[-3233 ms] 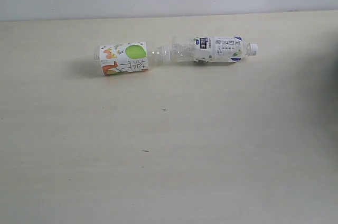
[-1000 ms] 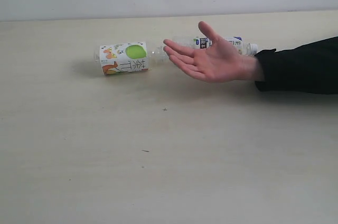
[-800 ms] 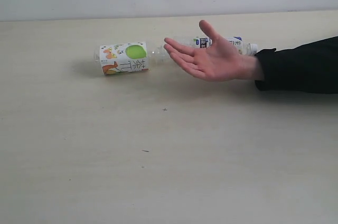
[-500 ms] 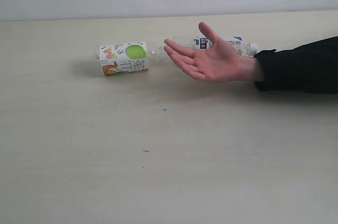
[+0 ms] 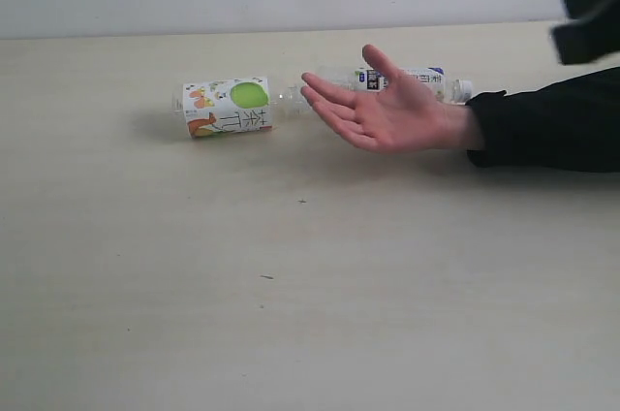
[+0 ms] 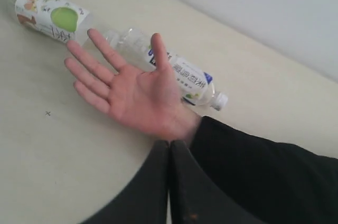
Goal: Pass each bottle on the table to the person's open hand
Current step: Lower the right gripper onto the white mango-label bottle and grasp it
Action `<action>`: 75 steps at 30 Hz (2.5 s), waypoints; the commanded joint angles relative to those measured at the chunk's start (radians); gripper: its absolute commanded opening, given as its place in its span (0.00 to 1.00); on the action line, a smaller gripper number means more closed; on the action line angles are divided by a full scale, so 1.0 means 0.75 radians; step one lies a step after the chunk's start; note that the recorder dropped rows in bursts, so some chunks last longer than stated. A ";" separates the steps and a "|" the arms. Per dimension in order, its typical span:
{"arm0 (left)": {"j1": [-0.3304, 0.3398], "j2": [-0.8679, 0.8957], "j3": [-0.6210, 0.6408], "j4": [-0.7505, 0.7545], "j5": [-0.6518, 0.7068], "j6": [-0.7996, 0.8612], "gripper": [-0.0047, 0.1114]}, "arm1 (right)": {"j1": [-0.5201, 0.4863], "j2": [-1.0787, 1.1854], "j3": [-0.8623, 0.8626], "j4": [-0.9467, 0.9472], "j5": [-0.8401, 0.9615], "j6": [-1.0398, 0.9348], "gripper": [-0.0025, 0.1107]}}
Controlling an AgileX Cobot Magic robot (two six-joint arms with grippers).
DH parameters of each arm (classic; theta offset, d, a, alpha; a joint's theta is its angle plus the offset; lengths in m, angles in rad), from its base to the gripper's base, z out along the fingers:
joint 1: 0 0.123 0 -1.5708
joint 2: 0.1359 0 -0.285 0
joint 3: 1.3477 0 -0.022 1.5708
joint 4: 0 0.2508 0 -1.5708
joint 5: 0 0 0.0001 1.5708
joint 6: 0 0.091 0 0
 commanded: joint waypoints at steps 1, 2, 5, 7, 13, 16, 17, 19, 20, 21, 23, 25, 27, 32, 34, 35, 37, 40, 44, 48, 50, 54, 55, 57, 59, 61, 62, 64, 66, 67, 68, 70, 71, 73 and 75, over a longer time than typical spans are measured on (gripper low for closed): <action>0.002 -0.006 0.004 0.002 -0.006 -0.003 0.06 | -0.005 0.403 -0.258 0.145 0.027 -0.165 0.04; 0.002 -0.006 0.004 0.002 -0.006 -0.003 0.06 | -0.005 0.492 -0.328 0.186 0.027 -0.213 0.06; 0.002 -0.006 0.004 0.002 -0.006 -0.003 0.06 | -0.005 0.735 -0.553 0.278 0.032 -0.299 0.15; 0.002 -0.006 0.004 0.002 -0.006 -0.003 0.06 | -0.005 0.864 -0.700 0.282 0.072 -0.334 0.20; 0.002 -0.006 0.004 0.002 -0.006 -0.006 0.06 | 0.012 1.185 -1.129 0.272 0.313 -0.581 0.37; 0.002 -0.006 0.004 0.002 -0.006 -0.004 0.06 | 0.058 1.301 -1.249 0.258 0.340 -0.742 0.51; 0.002 -0.006 0.004 0.002 -0.006 -0.004 0.06 | 0.072 1.332 -1.270 0.251 0.334 -0.795 0.54; 0.002 -0.006 0.004 0.002 -0.006 -0.004 0.06 | 0.107 1.386 -1.299 0.210 0.282 -0.875 0.58; 0.002 -0.006 0.004 0.002 -0.006 -0.004 0.06 | 0.120 1.400 -1.301 0.210 0.238 -0.902 0.58; 0.002 -0.006 0.004 0.002 -0.006 -0.004 0.06 | 0.135 1.418 -1.301 0.210 0.195 -0.939 0.58; 0.002 -0.006 0.004 0.002 -0.006 -0.004 0.06 | 0.148 1.437 -1.301 0.210 0.101 -0.990 0.57; 0.002 -0.006 0.004 0.002 -0.006 -0.004 0.06 | 0.157 1.447 -1.301 0.210 0.034 -0.987 0.57; 0.002 -0.006 0.004 0.002 -0.006 -0.004 0.06 | 0.167 1.453 -1.301 0.210 0.021 -1.018 0.58; 0.002 -0.006 0.004 0.002 -0.006 -0.004 0.06 | 0.182 1.481 -1.301 0.210 0.054 -1.280 0.68; 0.002 -0.006 0.004 0.002 -0.006 -0.004 0.06 | 0.185 1.502 -1.301 0.220 0.056 -1.353 0.70; 0.002 -0.006 0.004 0.002 -0.006 -0.004 0.06 | 0.188 1.513 -1.301 0.227 0.056 -1.372 0.70; 0.002 -0.006 0.004 0.002 -0.006 -0.006 0.06 | 0.194 1.537 -1.301 0.233 0.056 -1.374 0.70; 0.002 -0.006 0.004 0.002 -0.006 -0.006 0.06 | 0.197 1.576 -1.299 0.240 0.056 -1.399 0.70; 0.002 -0.006 0.004 0.002 -0.006 -0.006 0.06 | 0.197 1.624 -1.299 0.318 0.054 -1.467 0.70; 0.002 -0.006 0.004 0.002 -0.006 -0.006 0.06 | 0.197 1.667 -1.299 0.351 0.017 -1.514 0.72; 0.002 -0.006 0.004 0.002 -0.006 -0.006 0.06 | 0.197 1.695 -1.299 0.349 -0.027 -1.514 0.77; 0.002 -0.006 0.004 0.002 -0.006 -0.004 0.06 | 0.197 1.726 -1.299 0.346 -0.113 -1.535 0.79; 0.002 -0.006 0.004 0.002 -0.006 -0.004 0.06 | 0.197 1.726 -1.299 0.346 -0.132 -1.535 0.79; 0.002 -0.006 0.004 0.002 -0.006 -0.004 0.06 | 0.197 1.735 -1.299 0.346 -0.158 -1.535 0.79; 0.002 -0.006 0.004 0.002 -0.006 -0.004 0.06 | 0.197 1.747 -1.299 0.346 -0.176 -1.535 0.79; 0.002 -0.006 0.004 0.002 -0.006 -0.006 0.06 | 0.197 1.760 -1.299 0.346 -0.189 -1.535 0.79; 0.002 -0.006 0.004 0.002 -0.006 -0.006 0.06 | 0.197 1.760 -1.299 0.346 -0.191 -1.535 0.79; 0.002 -0.006 0.004 0.002 -0.006 -0.003 0.06 | 0.197 1.760 -1.299 0.346 -0.198 -1.535 0.79; 0.002 -0.006 0.004 0.002 -0.006 -0.003 0.06 | 0.197 1.760 -1.299 0.346 -0.201 -1.535 0.79; 0.002 -0.006 0.004 0.002 -0.006 -0.003 0.06 | 0.197 1.760 -1.299 0.346 -0.204 -1.535 0.79; 0.002 -0.006 0.004 0.002 -0.006 -0.003 0.06 | 0.197 1.760 -1.299 0.346 -0.209 -1.533 0.79; 0.002 -0.006 0.004 0.002 -0.006 -0.007 0.06 | 0.197 1.760 -1.299 0.352 -0.214 -1.530 0.78; 0.002 -0.006 0.004 0.002 -0.006 -0.007 0.06 | 0.197 1.760 -1.299 0.352 -0.214 -1.530 0.78; 0.002 -0.006 0.004 0.002 -0.006 -0.007 0.06 | 0.197 1.760 -1.299 0.352 -0.214 -1.530 0.78; 0.002 -0.006 0.004 0.002 -0.006 -0.004 0.06 | 0.197 1.760 -1.299 0.352 -0.214 -1.530 0.78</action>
